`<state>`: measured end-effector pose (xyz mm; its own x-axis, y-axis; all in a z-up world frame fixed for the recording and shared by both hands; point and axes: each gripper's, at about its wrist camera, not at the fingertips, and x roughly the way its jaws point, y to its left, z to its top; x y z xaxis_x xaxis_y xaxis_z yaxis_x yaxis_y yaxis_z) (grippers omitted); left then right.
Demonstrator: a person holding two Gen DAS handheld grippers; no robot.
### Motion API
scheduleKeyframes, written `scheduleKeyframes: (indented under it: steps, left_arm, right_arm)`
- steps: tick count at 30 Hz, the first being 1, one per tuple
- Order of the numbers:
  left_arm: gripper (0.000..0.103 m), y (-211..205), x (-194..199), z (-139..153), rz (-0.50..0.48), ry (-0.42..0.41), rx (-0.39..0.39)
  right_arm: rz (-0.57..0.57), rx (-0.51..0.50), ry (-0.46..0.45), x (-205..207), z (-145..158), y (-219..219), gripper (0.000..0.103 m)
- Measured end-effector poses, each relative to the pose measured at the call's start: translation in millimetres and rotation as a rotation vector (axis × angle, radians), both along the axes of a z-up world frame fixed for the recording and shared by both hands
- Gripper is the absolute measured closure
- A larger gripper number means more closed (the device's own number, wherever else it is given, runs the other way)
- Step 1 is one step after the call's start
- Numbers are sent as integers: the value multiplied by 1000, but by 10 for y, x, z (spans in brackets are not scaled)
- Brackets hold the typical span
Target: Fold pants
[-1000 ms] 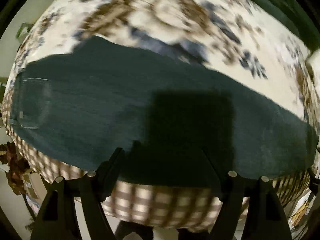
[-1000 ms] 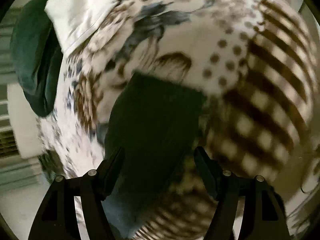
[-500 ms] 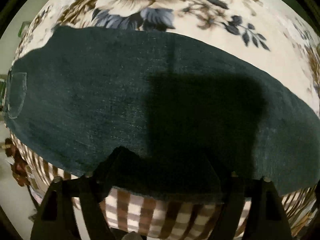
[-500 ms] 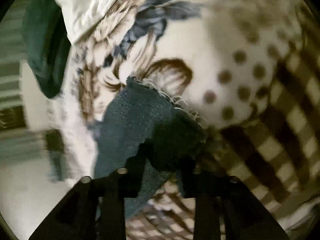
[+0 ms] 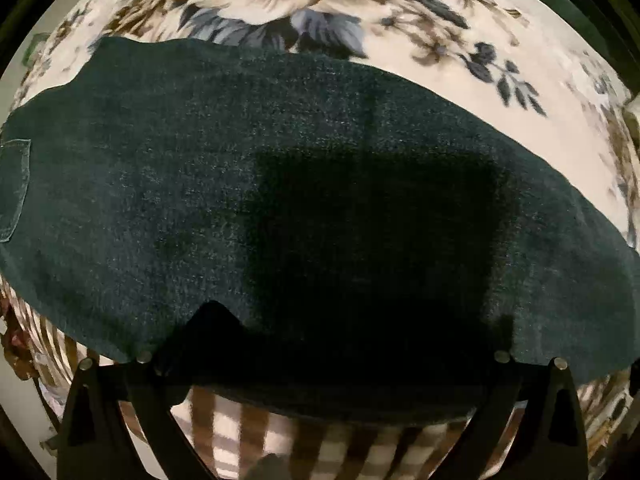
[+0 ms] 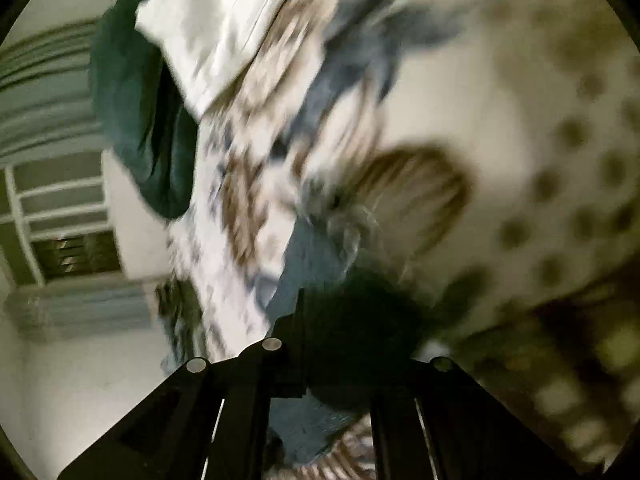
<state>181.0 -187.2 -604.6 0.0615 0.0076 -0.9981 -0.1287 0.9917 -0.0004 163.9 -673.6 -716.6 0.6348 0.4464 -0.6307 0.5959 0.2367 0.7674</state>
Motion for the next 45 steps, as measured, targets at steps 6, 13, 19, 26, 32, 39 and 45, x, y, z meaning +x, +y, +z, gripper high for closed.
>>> scheduleKeyframes:
  steps: [6,13,19,26,32,39,45]
  left_arm:
    - [0,118,20,220,-31,-5,-8]
    - [0,-111,-116,372,-39,-47,-37]
    - [0,-200,-132,279,-78,-48,-11]
    - [0,-61,-87,199,-64,-39,-30]
    - [0,-27,-7,212,-28,-42,-35]
    - [0,300,-88,832,21,-122,-97]
    - [0,854,-209,1269,74,-190,-136]
  right_arm:
    - [96,123,-2,-30,-74,242,43]
    - [338,4,13,235,-91,1325,32]
    - [105,-51,32,205,-104,975,84]
    - [-60,52,0,168,-297,310,90]
    - [-38,-64,-21,245,134,433,92]
    - [104,-247,-130,515,1476,1137,93]
    - [308,-417,-200,793,2318,2346,93]
